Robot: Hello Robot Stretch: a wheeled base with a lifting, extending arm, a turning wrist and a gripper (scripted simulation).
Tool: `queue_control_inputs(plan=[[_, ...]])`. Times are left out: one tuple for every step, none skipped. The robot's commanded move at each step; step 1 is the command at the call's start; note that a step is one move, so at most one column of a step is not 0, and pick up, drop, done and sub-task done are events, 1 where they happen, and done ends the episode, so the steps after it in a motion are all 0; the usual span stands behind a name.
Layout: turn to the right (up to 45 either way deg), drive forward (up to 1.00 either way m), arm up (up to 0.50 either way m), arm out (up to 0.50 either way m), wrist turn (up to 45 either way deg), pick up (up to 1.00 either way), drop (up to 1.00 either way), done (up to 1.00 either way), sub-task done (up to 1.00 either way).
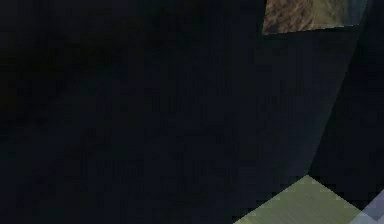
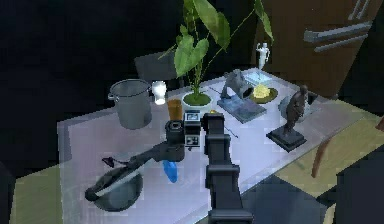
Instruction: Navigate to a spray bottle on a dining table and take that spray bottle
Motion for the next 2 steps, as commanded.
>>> queue_control_inputs(plan=[[0.0,0.0,0.0,0.0,45.0,0.0,0.0,0.0,0.0],[0.0,0.0,0.0,0.0,30.0,0.0,0.0,0.0,0.0]])
